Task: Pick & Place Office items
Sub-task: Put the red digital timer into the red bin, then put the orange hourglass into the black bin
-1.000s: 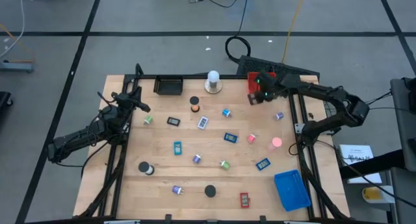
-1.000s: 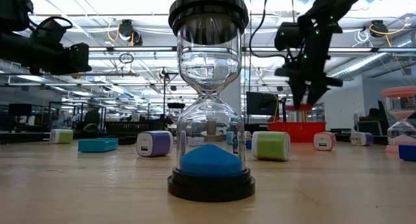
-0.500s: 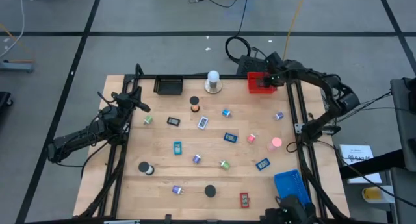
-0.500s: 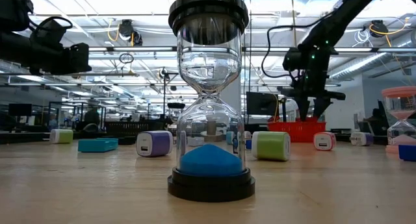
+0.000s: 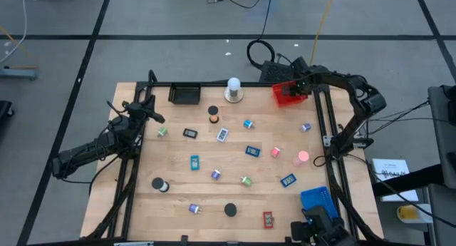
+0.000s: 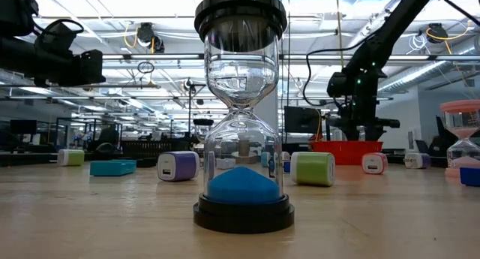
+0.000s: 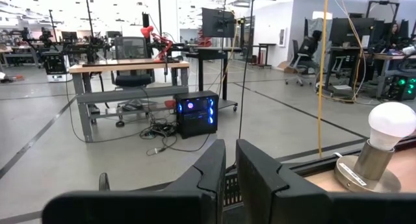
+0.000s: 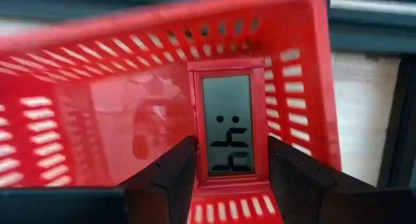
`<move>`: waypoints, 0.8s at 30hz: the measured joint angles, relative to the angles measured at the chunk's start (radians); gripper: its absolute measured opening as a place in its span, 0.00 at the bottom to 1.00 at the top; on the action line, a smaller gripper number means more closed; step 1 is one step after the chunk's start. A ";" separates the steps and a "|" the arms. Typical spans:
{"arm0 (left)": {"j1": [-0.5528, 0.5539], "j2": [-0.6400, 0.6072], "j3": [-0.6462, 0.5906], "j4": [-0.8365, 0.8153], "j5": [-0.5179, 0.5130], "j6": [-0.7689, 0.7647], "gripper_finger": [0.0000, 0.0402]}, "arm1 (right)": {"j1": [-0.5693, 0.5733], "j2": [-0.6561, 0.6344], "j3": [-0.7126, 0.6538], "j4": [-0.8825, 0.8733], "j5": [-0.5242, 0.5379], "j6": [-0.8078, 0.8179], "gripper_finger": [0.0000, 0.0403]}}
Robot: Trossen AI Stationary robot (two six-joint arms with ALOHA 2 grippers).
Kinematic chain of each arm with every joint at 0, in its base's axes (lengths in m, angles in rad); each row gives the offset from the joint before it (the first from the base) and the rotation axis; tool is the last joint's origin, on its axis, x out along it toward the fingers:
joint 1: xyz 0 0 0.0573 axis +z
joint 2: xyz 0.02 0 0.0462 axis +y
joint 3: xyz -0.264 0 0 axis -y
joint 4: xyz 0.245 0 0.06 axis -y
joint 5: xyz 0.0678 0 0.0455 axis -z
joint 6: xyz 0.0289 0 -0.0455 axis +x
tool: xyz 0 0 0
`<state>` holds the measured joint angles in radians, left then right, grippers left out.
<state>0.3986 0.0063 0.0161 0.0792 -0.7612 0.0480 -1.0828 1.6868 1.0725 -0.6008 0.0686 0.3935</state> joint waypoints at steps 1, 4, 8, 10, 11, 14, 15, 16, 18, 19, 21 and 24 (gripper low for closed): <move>0.000 0.000 0.000 0.000 0.000 0.000 0.10 | 0.000 0.004 0.000 -0.001 0.001 -0.008 0.41; 0.000 0.000 0.000 0.000 0.000 0.000 0.10 | 0.000 0.003 0.000 0.010 0.007 -0.022 0.42; 0.000 0.000 0.000 0.000 0.000 0.000 0.10 | 0.002 -0.011 0.000 0.018 0.008 -0.042 0.43; 0.000 0.000 0.000 0.000 0.000 0.000 0.10 | 0.005 -0.018 0.000 0.029 0.008 -0.046 0.45; 0.000 0.000 0.000 0.000 0.000 0.000 0.10 | 0.005 -0.024 0.000 0.028 0.008 -0.051 0.46; 0.000 0.000 0.000 0.000 0.000 0.000 0.10 | 0.010 -0.049 0.000 0.024 0.011 -0.058 0.49; 0.000 0.000 0.000 0.000 0.000 0.000 0.10 | 0.011 -0.058 0.000 0.025 0.012 -0.062 0.50; 0.000 0.000 0.000 0.000 0.000 0.000 0.10 | 0.011 -0.067 0.000 0.021 0.011 -0.066 0.51; 0.000 0.000 0.000 0.000 0.000 0.000 0.10 | 0.012 -0.091 0.000 0.019 0.007 -0.073 0.52; 0.000 0.000 0.000 0.000 0.000 0.000 0.10 | 0.016 -0.103 0.000 0.017 0.003 -0.073 0.52; 0.000 0.000 0.000 0.000 0.000 0.000 0.10 | 0.029 -0.128 0.000 -0.015 -0.013 -0.092 0.49; 0.000 0.000 0.000 0.000 0.000 0.000 0.10 | 0.089 -0.165 0.000 -0.072 -0.018 -0.162 0.39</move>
<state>0.3987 0.0065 0.0160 0.0788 -0.7612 0.0481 -0.9942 1.5216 1.0723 -0.6732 0.0509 0.2311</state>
